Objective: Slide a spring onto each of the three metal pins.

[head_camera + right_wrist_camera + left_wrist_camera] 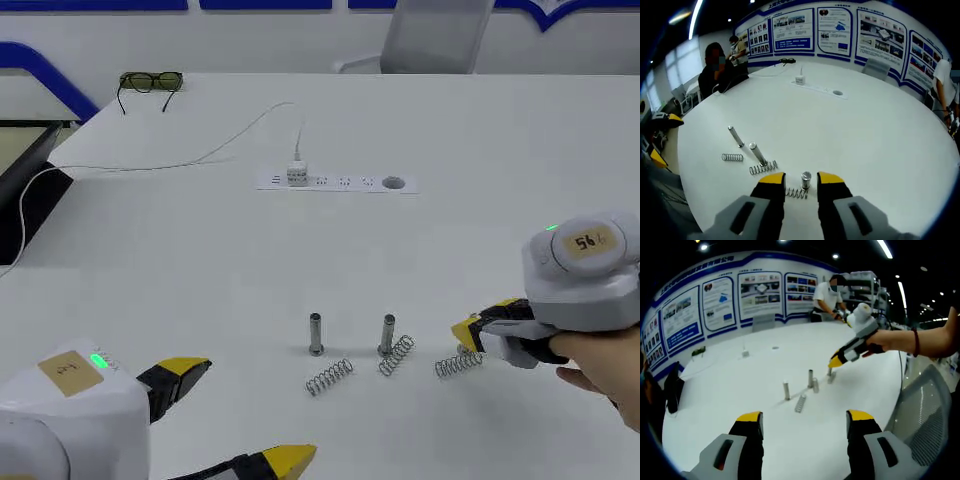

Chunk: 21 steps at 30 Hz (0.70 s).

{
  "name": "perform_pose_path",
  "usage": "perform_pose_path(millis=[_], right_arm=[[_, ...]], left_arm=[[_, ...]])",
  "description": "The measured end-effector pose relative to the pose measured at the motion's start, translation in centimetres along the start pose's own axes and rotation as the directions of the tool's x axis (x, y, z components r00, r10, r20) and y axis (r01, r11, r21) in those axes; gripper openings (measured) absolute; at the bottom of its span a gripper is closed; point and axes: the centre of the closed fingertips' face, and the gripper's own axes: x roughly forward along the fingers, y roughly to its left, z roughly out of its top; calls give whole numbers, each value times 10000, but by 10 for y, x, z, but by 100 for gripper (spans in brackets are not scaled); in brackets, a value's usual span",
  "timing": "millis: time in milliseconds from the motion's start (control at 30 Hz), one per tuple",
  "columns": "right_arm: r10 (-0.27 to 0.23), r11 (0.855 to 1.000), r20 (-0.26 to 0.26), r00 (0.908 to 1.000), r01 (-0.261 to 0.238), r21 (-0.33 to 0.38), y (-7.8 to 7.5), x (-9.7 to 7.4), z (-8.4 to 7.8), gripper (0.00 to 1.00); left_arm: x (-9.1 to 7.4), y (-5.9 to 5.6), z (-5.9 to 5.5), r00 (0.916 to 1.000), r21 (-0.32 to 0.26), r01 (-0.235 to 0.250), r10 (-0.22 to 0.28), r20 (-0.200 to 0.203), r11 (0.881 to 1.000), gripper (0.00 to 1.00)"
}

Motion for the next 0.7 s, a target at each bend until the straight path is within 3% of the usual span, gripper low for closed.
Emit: perform_pose_path(millis=[100,167,367,700], right_arm=[[169,9999,344,9993,-168,-25,2,-1,2,31],[272,9996,503,9984,-277,91,3,-3,2,33],[627,9977,1028,9927,-649,184,8,-10,5,42],[1345,9886,1969,9712,-1451,399,19,-30,6,54]], left_arm=[[2,0,-1,10000,3,65,-65,5,10000,68],[4,1,3,9996,-255,92,-86,260,9996,68],[12,4,1,9999,-78,74,-73,89,9999,67],[30,9,-1,9993,289,351,-347,-135,9990,63]])
